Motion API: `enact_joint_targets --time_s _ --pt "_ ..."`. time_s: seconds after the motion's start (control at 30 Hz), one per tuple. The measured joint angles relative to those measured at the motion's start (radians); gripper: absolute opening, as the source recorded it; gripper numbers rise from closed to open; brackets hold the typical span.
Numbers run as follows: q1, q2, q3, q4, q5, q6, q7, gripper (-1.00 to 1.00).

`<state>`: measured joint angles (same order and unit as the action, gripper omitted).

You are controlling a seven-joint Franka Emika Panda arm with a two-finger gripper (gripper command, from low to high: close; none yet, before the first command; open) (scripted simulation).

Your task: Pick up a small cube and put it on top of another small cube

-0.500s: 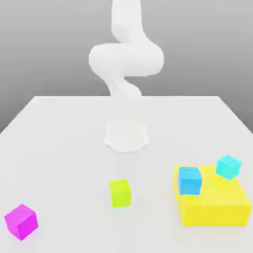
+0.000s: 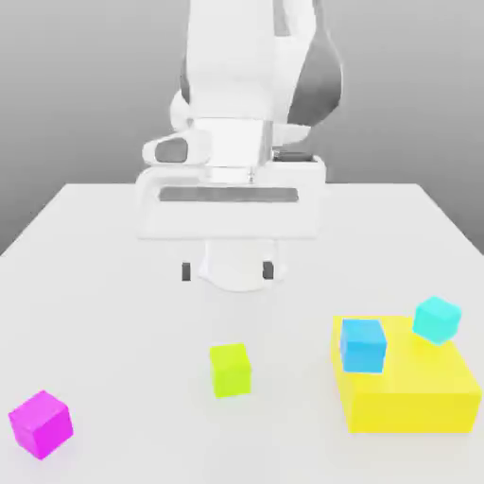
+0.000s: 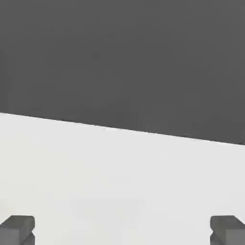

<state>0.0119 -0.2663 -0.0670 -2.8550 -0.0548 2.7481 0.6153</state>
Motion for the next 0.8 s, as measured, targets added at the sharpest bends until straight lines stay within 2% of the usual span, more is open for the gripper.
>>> enact_joint_targets --time_s 0.1,0.3,0.33,0.57,0.8 --pt "0.007 0.178 -0.014 -0.083 0.023 0.138 -0.059 0.00" --pt "-0.040 0.433 0.045 -0.071 0.078 0.345 -0.109 0.00" --pt "-0.052 0.468 0.056 -0.066 0.079 0.375 -0.111 -1.00" --pt "-0.057 0.477 0.061 -0.064 0.074 0.382 -0.107 -1.00" --pt "-0.044 0.252 0.038 -0.102 0.042 0.194 -0.084 -1.00"
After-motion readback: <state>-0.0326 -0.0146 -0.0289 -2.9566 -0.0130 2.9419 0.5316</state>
